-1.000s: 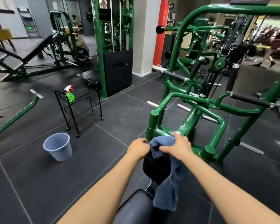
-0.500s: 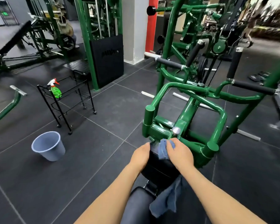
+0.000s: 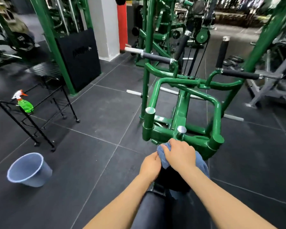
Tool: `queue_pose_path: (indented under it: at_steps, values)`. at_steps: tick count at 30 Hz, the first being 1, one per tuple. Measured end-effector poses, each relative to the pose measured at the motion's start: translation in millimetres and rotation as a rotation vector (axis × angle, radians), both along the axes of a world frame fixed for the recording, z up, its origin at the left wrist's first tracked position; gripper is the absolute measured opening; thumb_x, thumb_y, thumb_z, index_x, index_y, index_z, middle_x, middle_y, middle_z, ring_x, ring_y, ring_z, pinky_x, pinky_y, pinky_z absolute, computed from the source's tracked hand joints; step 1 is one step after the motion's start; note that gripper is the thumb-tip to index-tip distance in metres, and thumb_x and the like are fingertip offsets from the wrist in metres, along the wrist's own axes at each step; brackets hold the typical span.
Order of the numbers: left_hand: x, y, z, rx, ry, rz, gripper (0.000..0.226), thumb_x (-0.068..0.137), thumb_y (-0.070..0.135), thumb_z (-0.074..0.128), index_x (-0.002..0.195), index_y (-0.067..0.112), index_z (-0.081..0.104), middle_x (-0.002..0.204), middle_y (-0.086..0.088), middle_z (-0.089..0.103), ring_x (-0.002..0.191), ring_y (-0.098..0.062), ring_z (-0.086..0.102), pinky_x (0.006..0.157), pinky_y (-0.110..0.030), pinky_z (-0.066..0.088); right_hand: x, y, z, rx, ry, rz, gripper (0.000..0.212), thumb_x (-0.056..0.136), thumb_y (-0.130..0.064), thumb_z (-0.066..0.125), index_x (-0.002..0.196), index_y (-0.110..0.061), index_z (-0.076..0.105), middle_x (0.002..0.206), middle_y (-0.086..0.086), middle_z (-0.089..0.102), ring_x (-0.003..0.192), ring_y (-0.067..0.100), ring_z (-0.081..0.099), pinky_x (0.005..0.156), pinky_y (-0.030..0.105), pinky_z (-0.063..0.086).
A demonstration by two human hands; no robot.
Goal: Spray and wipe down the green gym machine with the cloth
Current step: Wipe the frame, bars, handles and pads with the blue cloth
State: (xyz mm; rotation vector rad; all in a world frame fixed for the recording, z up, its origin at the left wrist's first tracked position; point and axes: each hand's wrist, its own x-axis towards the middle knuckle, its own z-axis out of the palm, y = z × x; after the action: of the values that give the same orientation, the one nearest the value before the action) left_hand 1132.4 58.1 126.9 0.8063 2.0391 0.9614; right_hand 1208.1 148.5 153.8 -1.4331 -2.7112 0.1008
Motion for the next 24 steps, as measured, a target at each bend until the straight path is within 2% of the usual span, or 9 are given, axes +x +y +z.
queue_pose_path:
  at_steps: [2,4,7,8,11,14,16,19,24]
  values:
    - [-1,-3,2,0.006,0.002,-0.043,0.034,0.102,0.023,0.034,0.12,0.019,0.062,0.124,-0.001,0.063,0.103,-0.014,0.056,0.081,-0.024,0.042,0,7,2,-0.124,0.076,-0.047,0.032,0.096,-0.049,0.036,0.089,-0.022,0.052,0.093,0.003,0.066,0.087,0.025,0.059,0.066,0.032,0.038]
    - [-5,-3,4,0.001,0.04,-0.099,0.043,0.101,0.02,0.034,0.142,0.02,0.047,0.145,0.004,0.048,0.13,-0.014,0.045,0.096,-0.019,0.035,14,6,-1,-0.143,0.194,-0.121,0.029,0.097,-0.045,0.038,0.094,-0.022,0.056,0.094,0.003,0.065,0.09,0.027,0.059,0.067,0.033,0.039]
    - [-10,0,11,-0.004,0.044,-0.128,0.045,0.101,0.022,0.037,0.146,0.017,0.04,0.151,0.002,0.039,0.138,-0.015,0.036,0.107,-0.02,0.027,53,-14,-5,-0.122,0.447,-0.246,0.02,0.096,-0.033,0.042,0.096,-0.023,0.059,0.097,-0.002,0.064,0.098,0.028,0.058,0.071,0.036,0.043]
    - [-11,1,15,-0.003,0.044,-0.123,0.046,0.101,0.023,0.037,0.147,0.018,0.039,0.151,0.002,0.039,0.138,-0.015,0.037,0.108,-0.022,0.028,62,-24,-7,-0.142,0.505,-0.257,0.02,0.097,-0.03,0.043,0.105,-0.024,0.061,0.107,-0.003,0.064,0.107,0.027,0.056,0.077,0.036,0.044]
    - [-1,6,22,-0.004,0.065,-0.136,0.048,0.102,0.031,0.035,0.149,0.024,0.034,0.152,0.003,0.038,0.137,-0.017,0.038,0.108,-0.027,0.031,63,-50,-12,-0.119,0.338,-0.293,0.045,0.1,-0.033,0.042,0.144,-0.02,0.041,0.15,0.001,0.038,0.139,0.023,0.03,0.107,0.039,0.034]
    - [7,12,25,-0.066,0.132,-0.18,0.051,0.103,0.038,0.029,0.152,0.025,0.026,0.153,0.0,0.037,0.137,-0.022,0.038,0.107,-0.032,0.032,44,-57,-13,-0.137,0.189,-0.355,0.052,0.101,-0.043,0.033,0.15,-0.024,0.028,0.159,0.006,0.017,0.146,0.025,0.011,0.111,0.046,0.027]
    - [8,19,25,-0.098,0.153,-0.189,0.052,0.103,0.039,0.026,0.153,0.025,0.024,0.153,-0.001,0.037,0.137,-0.023,0.038,0.106,-0.033,0.032,38,-46,-13,-0.183,0.264,-0.407,0.051,0.101,-0.044,0.033,0.145,-0.019,0.034,0.154,0.01,0.028,0.142,0.028,0.022,0.107,0.046,0.033]
    - [9,23,22,-0.138,0.181,-0.207,0.057,0.102,0.044,0.028,0.154,0.024,0.019,0.151,-0.006,0.039,0.135,-0.027,0.04,0.105,-0.035,0.034,40,-16,-10,-0.222,0.306,-0.469,0.04,0.102,-0.035,0.033,0.128,-0.008,0.047,0.128,0.018,0.055,0.119,0.035,0.05,0.091,0.039,0.04]
    - [17,18,13,-0.173,0.205,-0.227,0.071,0.097,0.055,0.034,0.155,0.029,0.003,0.152,-0.014,0.035,0.13,-0.034,0.045,0.1,-0.04,0.039,58,2,-4,-0.467,0.611,-0.651,0.045,0.103,-0.035,0.032,0.122,0.004,0.047,0.126,0.025,0.054,0.114,0.038,0.052,0.081,0.037,0.037]
